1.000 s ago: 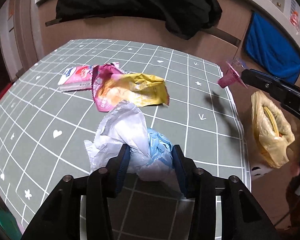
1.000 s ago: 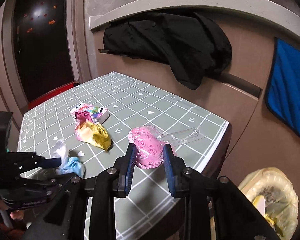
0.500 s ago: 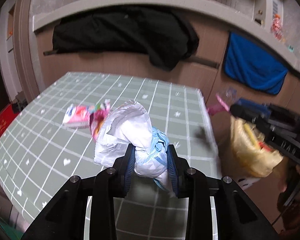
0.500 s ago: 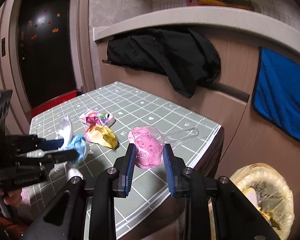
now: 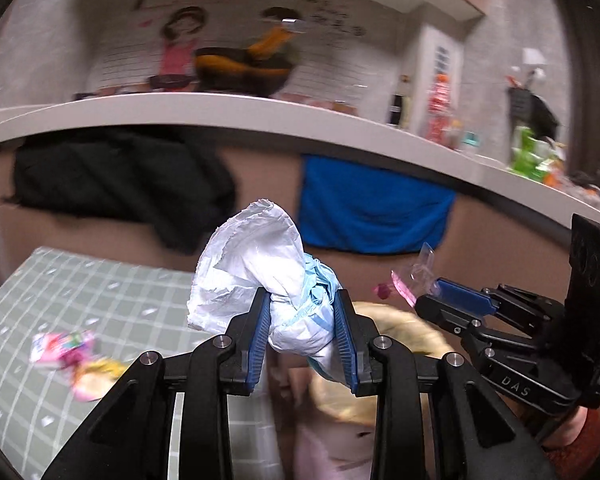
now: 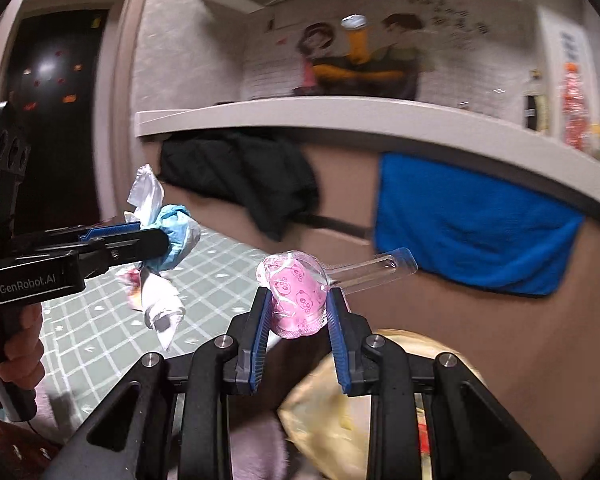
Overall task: Collect trash
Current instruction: 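Carry the tissue with the left gripper while the right gripper carries the comb to the bin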
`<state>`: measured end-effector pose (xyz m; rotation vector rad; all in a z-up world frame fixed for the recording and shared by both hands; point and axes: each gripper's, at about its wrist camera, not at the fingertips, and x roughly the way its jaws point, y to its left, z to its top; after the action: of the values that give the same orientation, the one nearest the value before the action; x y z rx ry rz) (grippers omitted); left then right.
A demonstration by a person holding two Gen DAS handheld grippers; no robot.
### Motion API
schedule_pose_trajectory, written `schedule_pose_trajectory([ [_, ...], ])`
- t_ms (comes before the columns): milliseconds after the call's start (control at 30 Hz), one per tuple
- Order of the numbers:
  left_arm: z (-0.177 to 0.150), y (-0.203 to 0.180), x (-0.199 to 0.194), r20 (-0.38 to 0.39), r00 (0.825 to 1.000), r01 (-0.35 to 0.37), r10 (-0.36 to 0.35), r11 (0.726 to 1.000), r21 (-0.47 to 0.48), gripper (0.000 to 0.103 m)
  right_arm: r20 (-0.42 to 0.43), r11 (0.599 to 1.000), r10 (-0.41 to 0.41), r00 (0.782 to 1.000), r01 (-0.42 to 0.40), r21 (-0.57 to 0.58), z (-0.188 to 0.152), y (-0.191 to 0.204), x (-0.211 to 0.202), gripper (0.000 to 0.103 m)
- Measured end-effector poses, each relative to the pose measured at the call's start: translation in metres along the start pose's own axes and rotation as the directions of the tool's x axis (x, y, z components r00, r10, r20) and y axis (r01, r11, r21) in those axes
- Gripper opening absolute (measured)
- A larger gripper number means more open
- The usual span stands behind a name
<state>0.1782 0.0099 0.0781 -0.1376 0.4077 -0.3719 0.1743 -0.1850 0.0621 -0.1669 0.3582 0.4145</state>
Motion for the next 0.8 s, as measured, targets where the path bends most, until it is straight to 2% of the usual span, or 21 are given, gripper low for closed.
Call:
schedule_pose_trajectory([
  [200,0.002,-0.049,0.031,-0.033,0.994,0.109,-0.107,0.993,0.049,0.032,0.026,0.992,-0.123,0.992,0.121,0.038,-0.009,-0.039,-0.034,0.025],
  [400,-0.006,-0.079,0.061,-0.083,0.985,0.159,-0.153,0.985,0.069,0.032,0.016,0.977,-0.188,0.982,0.185,0.110,-0.020,-0.080,-0.039,0.026],
  [533,-0.013,-0.091,0.083,-0.119,0.979,0.176,-0.167,0.982,0.072,0.032,-0.005,0.967,-0.208,0.978,0.206,0.153,-0.030,-0.099,-0.036,0.026],
  [800,-0.028,-0.094,0.111,-0.154,0.978,0.156,-0.144,0.985,0.073,0.032,-0.042,0.962,-0.198,0.979,0.202,0.183,-0.046,-0.112,-0.022,0.026],
])
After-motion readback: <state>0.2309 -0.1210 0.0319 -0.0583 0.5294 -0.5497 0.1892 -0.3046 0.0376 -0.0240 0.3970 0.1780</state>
